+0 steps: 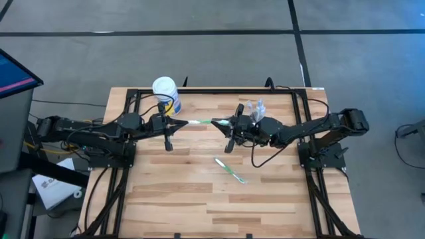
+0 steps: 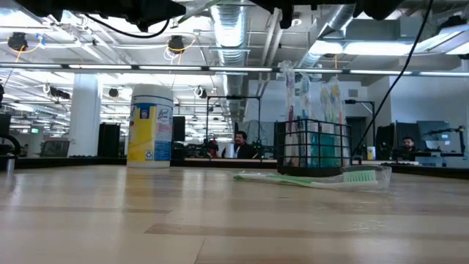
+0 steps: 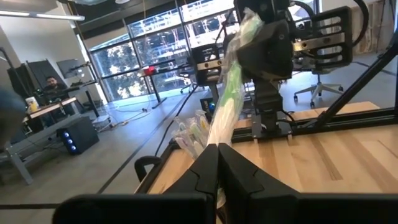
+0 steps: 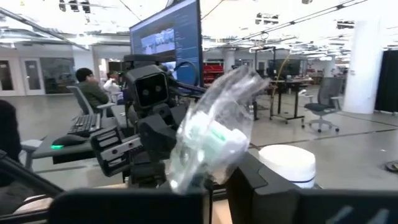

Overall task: Pick & Place toothbrushing station
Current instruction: Put the green toothbrush into the mesh organizer

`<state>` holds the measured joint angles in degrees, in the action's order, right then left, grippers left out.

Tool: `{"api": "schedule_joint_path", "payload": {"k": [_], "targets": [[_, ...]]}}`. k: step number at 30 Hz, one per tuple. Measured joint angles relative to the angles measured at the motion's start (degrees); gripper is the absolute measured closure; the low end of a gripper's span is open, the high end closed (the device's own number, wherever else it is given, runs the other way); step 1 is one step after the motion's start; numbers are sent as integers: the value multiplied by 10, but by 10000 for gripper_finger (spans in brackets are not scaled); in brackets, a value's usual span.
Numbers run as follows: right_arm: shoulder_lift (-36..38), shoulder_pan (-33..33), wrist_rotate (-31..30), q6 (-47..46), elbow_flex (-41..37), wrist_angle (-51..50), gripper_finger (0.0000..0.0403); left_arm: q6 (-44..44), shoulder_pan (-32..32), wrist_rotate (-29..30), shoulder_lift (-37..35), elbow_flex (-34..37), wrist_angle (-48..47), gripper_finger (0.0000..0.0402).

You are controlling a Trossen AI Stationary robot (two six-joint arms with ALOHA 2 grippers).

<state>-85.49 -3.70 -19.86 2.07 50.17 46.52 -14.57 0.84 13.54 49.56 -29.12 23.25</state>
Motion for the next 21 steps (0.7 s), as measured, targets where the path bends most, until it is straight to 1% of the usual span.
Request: {"api": "schedule_joint_path", "payload": {"k": [3,7,14,19,21], "targets": [[4,0,10,0,0,-3,386,0,0,0,0,0,-1,402],[4,-5,18,13,0,-3,395,0,0,-3,0,0,-1,400],[4,-3,20,11,0,-15,397,0,0,-2,0,0,1,392],[4,-4,20,10,0,-18,397,0,0,-2,0,0,1,380],[15,-4,20,9,0,-45,397,0,0,-2,0,0,1,373]]}}
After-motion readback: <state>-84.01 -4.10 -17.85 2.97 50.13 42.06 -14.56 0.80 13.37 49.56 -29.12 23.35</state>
